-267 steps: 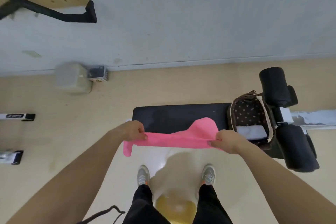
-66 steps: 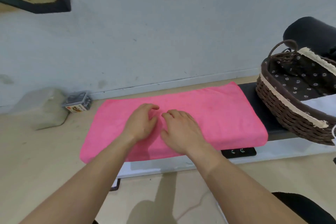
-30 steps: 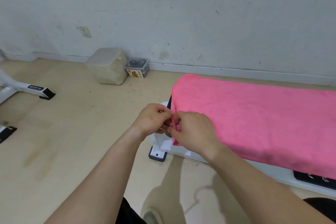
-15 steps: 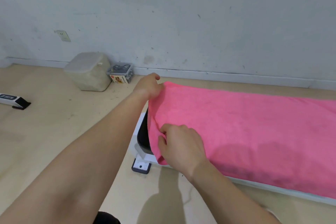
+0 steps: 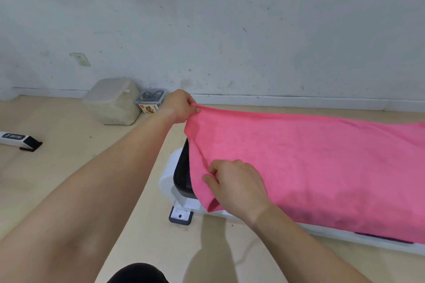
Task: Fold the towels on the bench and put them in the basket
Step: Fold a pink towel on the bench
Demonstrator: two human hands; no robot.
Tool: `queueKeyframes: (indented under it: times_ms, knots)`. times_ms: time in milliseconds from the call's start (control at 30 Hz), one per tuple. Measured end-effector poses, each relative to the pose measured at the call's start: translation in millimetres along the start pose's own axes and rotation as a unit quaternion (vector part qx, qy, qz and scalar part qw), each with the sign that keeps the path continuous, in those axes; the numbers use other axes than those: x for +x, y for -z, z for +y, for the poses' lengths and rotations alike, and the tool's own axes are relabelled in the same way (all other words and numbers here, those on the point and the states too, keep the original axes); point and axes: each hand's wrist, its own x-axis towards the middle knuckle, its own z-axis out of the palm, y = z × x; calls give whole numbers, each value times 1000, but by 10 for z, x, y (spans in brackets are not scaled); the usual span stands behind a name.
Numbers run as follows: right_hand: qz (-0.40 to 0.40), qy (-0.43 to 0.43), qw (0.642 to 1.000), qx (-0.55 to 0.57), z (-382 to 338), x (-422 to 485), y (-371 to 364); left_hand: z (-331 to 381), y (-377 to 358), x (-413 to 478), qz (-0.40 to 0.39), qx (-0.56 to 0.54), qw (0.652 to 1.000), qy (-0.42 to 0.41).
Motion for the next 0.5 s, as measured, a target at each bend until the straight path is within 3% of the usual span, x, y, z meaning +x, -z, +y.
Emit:
queueKeyframes:
  times_ms: [300, 500]
  knots:
    - [65, -79, 995, -5, 601, -427, 664, 636, 159, -348, 80, -69, 994, 12]
    - [94, -148, 984, -4, 1101, -873, 1099, 1349, -84, -423, 61, -177, 982, -33]
